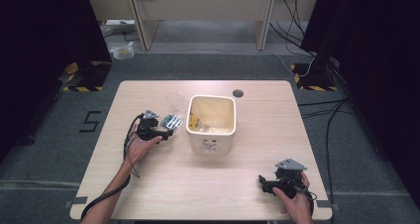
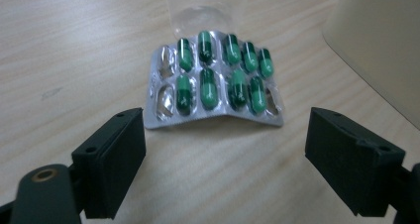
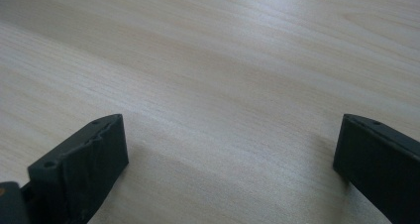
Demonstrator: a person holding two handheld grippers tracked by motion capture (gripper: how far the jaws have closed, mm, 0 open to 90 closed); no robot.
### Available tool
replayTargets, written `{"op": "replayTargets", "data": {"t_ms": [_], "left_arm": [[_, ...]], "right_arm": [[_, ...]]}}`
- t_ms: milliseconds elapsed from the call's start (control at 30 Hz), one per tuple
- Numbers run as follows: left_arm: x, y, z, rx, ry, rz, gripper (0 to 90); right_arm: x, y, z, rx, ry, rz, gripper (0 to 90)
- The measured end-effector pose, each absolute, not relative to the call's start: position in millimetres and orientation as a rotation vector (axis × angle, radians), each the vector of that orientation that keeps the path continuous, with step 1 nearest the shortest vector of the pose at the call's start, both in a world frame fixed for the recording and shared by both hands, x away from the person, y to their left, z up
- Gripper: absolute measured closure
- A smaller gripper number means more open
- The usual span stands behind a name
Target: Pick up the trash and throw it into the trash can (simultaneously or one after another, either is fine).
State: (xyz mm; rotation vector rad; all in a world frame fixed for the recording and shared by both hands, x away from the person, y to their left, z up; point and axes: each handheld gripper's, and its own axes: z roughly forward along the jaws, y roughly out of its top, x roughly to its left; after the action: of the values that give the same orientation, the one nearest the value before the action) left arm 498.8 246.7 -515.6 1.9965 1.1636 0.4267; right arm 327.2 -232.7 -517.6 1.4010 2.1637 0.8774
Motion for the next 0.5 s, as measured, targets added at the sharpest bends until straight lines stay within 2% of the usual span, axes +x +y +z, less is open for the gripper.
{"op": "replayTargets", "data": {"t_ms": [500], "left_arm": [[518.5,238.8,-516.5,2.038,1.157,0.429,16.0]], "right_arm": [[327.7,-232.9,-517.4,1.397,2.172,0.874,0.4]]}}
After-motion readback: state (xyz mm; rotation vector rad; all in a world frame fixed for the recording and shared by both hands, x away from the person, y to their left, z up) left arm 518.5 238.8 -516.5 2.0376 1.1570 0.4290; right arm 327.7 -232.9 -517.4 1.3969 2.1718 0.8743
